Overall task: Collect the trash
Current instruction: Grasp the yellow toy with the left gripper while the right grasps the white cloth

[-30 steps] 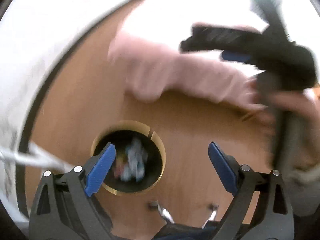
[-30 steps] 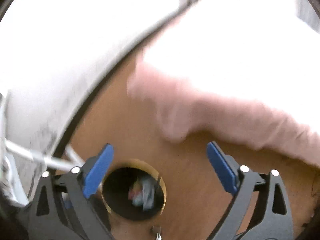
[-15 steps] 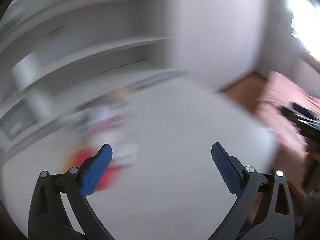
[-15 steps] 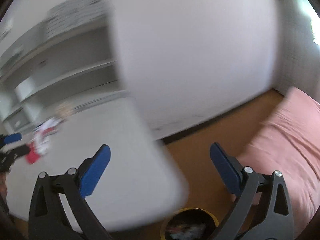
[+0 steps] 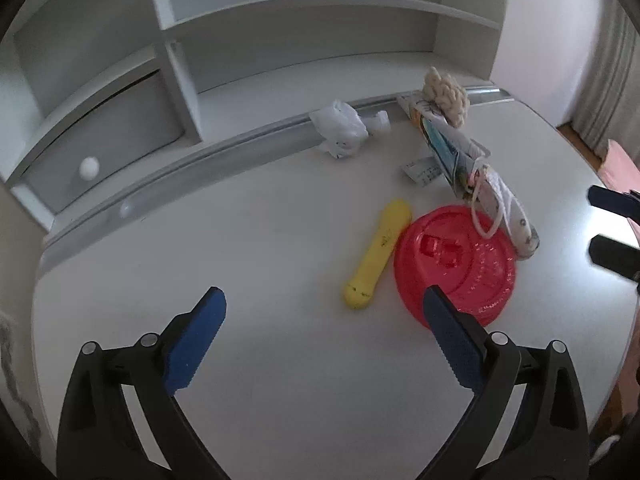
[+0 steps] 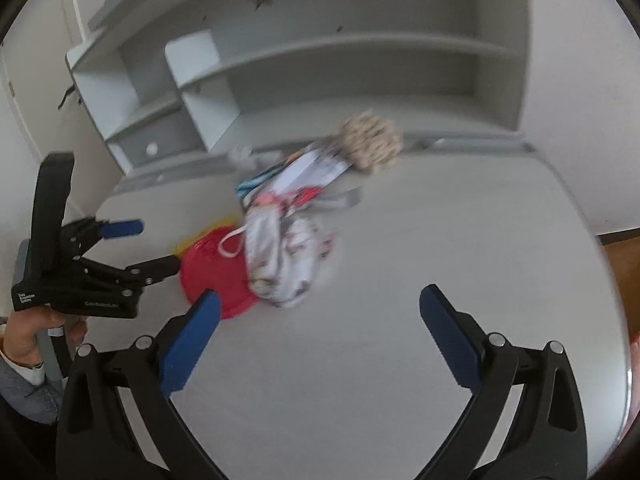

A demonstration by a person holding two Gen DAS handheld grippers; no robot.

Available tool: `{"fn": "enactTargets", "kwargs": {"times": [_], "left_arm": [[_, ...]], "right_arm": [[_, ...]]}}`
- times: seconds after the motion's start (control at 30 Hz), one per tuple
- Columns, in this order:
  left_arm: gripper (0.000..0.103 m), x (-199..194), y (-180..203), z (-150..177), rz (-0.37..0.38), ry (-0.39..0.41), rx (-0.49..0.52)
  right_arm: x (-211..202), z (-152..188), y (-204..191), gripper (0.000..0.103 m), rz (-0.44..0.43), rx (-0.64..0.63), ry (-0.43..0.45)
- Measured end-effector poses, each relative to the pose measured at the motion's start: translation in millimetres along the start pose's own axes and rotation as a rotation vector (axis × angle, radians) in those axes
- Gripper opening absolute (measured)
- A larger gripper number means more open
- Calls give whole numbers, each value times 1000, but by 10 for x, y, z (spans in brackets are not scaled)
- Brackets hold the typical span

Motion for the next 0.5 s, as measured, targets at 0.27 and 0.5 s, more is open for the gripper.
{"fn": "enactTargets", "kwargs": {"times": [0.27,0.5], "left_arm": [[96,284,13,-82,42,3,4],[96,393,6,-88,39,23,17]], "right_arm": [[404,-60,-20,96,48,-7,-52],[567,-97,154,95,23,38,-49]]}}
Point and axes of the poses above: each gripper's, at about its wrist camera, not at the fingertips, and x roughly the way its jaws point, y to its right, z to its underside, the point moved 9 cm from there along x, roughly the way its jaws point, and after that the axes turned 12 degrees about -z, right-handed, at the moved point
